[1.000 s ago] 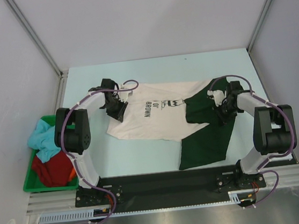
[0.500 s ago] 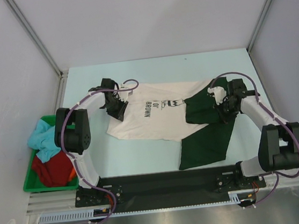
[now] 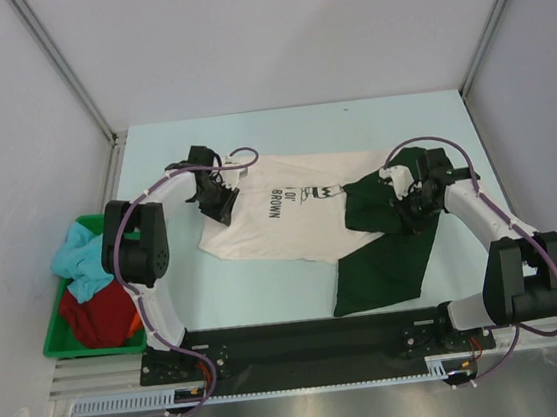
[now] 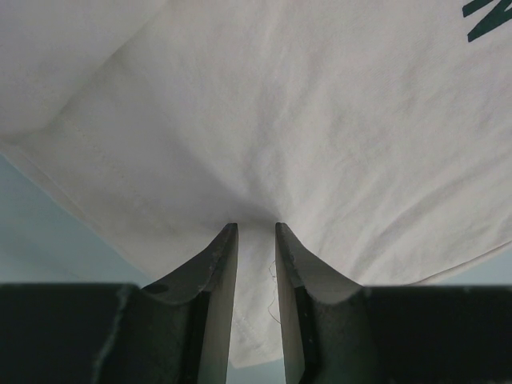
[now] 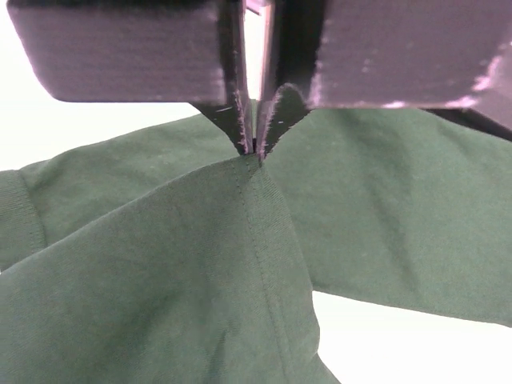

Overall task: Fold and stack the t-shirts
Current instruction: Fold the tshirt

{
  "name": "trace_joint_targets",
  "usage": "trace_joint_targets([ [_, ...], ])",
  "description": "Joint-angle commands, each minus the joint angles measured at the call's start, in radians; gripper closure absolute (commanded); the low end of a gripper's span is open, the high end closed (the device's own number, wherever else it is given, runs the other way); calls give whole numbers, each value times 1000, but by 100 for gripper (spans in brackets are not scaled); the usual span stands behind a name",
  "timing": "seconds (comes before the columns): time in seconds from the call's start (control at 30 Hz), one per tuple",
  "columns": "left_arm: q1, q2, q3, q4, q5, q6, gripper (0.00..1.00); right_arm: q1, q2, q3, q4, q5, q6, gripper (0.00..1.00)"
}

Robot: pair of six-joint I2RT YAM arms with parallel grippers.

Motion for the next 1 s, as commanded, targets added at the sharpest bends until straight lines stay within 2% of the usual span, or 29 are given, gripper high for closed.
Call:
trace_joint_targets([
  [0.0,5,9,34,16,24,-4,69,-1,2,43,11,21,13,83],
  [0.03,5,12,40,13,24,-4,70,-9,10,43,25,32,16,65],
  [0.13,10,30,101,-7,27,-1,69,-91,54,92,84,43,38,47],
  [0.17,10,41,129,-16,25,-2,69,-111,77,119,101,38,50,45],
  [0.27,19,116,287,-38,-14,-37,68,-176,190,285,138,15,117,44],
  [0.3,19,116,316,-38,-33,-37,68,-176,221,285,141,9,118,44],
  [0.5,34,242,515,-12,-183,-108,62,-207,482,537,201,15,184,44],
  [0.7,42,347,595,72,-395,-139,57,-214,657,701,227,48,178,47],
  [0.97,57,421,646,105,-470,-149,58,-225,751,822,258,97,181,49],
])
